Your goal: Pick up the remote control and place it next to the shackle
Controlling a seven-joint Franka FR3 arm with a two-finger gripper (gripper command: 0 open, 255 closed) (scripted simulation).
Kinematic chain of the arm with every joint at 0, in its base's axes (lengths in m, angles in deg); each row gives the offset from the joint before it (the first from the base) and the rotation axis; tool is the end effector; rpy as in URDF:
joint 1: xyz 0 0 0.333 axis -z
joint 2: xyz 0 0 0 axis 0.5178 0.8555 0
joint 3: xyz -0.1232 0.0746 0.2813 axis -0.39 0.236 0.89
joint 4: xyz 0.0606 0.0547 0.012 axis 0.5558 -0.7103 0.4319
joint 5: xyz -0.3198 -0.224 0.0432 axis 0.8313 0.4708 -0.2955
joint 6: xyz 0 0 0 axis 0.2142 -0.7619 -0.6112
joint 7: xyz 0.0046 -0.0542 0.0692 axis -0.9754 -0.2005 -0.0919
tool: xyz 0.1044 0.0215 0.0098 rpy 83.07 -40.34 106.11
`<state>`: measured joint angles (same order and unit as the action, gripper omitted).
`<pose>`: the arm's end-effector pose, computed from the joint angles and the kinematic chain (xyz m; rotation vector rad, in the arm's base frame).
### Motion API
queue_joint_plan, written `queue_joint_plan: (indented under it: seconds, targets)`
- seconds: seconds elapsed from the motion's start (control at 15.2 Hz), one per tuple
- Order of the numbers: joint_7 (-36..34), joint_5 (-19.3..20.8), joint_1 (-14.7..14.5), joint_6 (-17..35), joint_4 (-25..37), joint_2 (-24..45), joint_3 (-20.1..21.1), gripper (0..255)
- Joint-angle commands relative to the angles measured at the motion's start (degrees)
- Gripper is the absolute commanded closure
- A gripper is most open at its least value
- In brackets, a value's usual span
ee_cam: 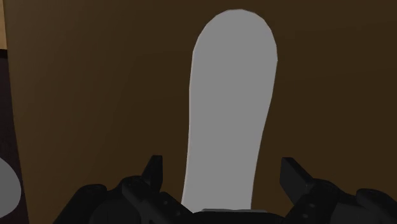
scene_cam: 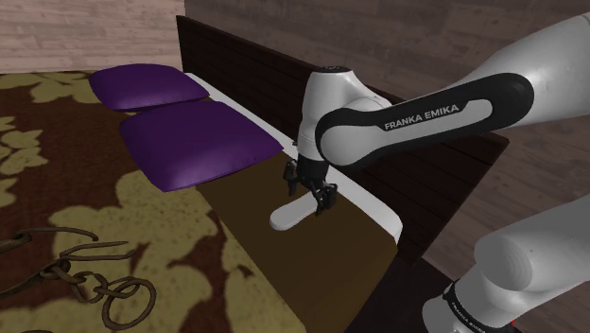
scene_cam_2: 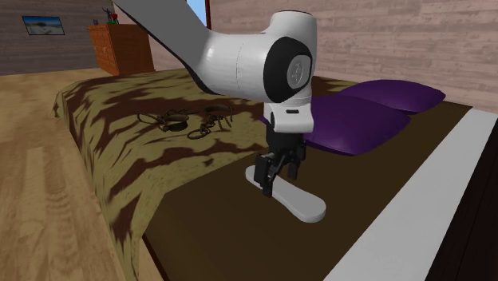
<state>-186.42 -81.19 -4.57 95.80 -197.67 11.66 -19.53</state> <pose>0.4214 0.2120 0.3846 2.3299 -2.0794 -0.0090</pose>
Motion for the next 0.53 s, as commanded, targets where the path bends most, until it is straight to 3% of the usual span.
queue_joint_plan:
  seconds: [0.0, 0.33, 0.4, 0.46]
  targets:
    - [-0.2, 0.2, 0.1, 0.3, -0.1, 0.3, 0.2, 0]
    - [-0.2, 0.2, 0.1, 0.3, -0.1, 0.3, 0.2, 0]
    - [-0.2, 0.2, 0.1, 0.3, -0.1, 0.3, 0.2, 255]
    - [-0.2, 0.2, 0.1, 0.3, -0.1, 0.3, 0.2, 255]
